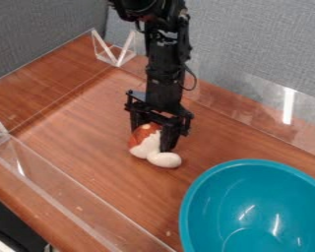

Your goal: Put the mushroom in the blue bowl

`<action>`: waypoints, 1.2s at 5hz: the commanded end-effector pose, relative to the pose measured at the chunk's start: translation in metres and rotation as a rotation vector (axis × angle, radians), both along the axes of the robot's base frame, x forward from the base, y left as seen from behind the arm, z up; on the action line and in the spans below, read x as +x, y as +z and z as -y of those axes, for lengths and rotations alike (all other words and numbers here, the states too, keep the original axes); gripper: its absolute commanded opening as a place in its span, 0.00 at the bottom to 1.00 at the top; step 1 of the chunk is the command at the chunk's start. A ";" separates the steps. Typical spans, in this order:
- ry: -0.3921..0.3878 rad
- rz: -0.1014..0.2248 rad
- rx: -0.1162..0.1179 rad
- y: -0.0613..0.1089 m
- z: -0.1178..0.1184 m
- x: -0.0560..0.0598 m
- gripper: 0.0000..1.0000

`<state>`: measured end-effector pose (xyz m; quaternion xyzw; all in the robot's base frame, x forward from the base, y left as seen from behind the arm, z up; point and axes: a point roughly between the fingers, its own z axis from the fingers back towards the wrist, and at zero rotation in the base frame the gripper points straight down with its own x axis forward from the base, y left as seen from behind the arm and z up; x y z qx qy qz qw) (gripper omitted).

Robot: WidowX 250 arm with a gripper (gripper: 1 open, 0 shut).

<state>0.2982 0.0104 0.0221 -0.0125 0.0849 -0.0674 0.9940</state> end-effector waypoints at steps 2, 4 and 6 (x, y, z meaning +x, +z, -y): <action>-0.042 0.044 0.005 0.014 0.006 0.002 0.00; -0.060 0.075 0.013 0.029 0.012 0.000 0.00; -0.072 0.110 0.019 0.045 0.020 -0.002 0.00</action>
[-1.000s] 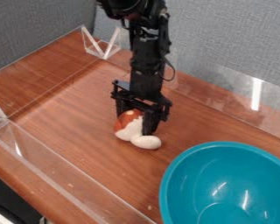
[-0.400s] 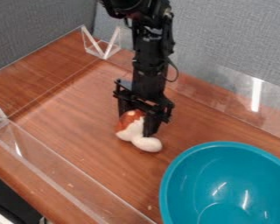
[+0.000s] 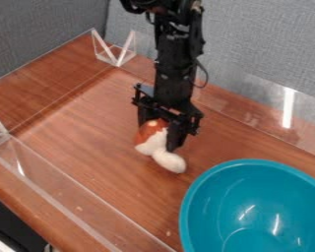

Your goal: Put the mushroom in the blue bowl

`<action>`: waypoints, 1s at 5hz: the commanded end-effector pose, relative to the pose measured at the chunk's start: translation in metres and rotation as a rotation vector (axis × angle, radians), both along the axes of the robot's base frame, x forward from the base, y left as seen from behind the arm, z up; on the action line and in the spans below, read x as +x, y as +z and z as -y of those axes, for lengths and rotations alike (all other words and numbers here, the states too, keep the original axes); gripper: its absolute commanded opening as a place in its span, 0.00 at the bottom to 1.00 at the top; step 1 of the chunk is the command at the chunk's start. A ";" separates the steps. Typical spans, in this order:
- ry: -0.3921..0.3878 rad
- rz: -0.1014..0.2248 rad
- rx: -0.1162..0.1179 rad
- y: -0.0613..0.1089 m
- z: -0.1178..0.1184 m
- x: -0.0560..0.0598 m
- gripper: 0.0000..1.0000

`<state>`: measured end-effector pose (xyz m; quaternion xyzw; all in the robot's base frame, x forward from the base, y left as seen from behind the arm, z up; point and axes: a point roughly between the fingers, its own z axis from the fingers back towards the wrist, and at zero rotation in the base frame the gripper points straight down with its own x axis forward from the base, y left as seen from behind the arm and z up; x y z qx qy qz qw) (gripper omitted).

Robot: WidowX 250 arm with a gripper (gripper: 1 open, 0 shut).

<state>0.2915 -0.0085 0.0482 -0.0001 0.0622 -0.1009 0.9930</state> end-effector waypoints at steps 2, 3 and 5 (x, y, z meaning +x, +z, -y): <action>-0.025 0.115 0.002 0.040 0.013 -0.001 0.00; -0.049 0.139 -0.003 0.047 0.024 -0.006 0.00; -0.142 0.147 -0.022 0.044 0.063 -0.029 0.00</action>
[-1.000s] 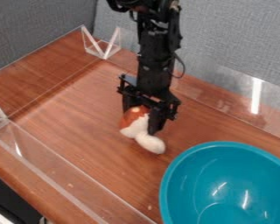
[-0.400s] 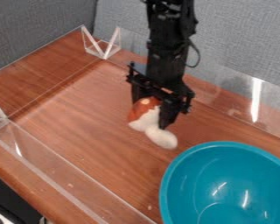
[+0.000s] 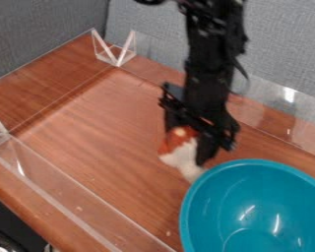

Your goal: Put the mushroom in the blue bowl

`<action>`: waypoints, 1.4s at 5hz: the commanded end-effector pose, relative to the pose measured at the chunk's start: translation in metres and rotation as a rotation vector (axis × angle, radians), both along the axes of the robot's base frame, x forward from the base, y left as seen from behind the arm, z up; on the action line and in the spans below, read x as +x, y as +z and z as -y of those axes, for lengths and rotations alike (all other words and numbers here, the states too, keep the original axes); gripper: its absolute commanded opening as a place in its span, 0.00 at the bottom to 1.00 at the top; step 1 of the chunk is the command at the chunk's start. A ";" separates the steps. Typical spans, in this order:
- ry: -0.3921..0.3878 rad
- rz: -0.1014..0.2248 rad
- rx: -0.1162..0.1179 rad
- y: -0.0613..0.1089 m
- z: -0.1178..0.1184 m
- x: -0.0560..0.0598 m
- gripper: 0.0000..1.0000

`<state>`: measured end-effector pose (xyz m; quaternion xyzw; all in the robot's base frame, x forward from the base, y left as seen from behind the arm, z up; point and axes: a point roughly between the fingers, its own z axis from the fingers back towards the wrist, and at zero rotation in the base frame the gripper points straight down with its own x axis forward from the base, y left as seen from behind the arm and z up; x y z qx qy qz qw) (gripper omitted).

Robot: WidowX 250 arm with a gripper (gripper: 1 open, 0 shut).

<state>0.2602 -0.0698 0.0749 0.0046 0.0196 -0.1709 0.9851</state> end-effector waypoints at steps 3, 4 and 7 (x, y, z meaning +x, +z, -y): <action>-0.101 0.044 -0.050 -0.014 0.048 -0.024 0.00; -0.123 0.044 -0.065 -0.021 0.058 -0.031 0.00; -0.183 0.041 -0.107 -0.036 0.087 -0.050 0.00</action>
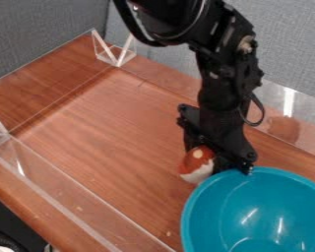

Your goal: Put the mushroom in the blue bowl

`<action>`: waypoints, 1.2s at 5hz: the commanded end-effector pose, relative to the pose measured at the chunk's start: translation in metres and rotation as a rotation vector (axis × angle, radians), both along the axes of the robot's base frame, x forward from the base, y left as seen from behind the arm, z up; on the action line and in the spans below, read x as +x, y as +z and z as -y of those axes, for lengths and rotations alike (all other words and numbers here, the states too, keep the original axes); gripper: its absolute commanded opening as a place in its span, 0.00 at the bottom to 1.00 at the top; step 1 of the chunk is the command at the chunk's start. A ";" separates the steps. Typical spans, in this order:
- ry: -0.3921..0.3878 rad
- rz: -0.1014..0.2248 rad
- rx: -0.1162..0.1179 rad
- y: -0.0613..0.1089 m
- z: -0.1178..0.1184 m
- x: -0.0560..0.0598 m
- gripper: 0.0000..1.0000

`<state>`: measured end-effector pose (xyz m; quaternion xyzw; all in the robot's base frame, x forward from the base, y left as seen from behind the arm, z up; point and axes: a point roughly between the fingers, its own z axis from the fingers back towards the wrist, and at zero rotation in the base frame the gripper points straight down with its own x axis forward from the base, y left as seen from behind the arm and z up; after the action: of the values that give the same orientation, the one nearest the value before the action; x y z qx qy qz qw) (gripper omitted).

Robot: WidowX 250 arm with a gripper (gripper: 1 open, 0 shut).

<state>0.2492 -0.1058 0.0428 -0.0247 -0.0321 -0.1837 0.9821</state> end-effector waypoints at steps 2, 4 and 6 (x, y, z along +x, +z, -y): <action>-0.183 -0.069 -0.034 -0.016 0.055 -0.043 1.00; -0.194 -0.087 -0.028 -0.019 0.053 -0.036 1.00; -0.214 -0.097 -0.025 -0.019 0.061 -0.027 1.00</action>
<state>0.2228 -0.1652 0.0230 -0.0481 0.0171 -0.2779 0.9593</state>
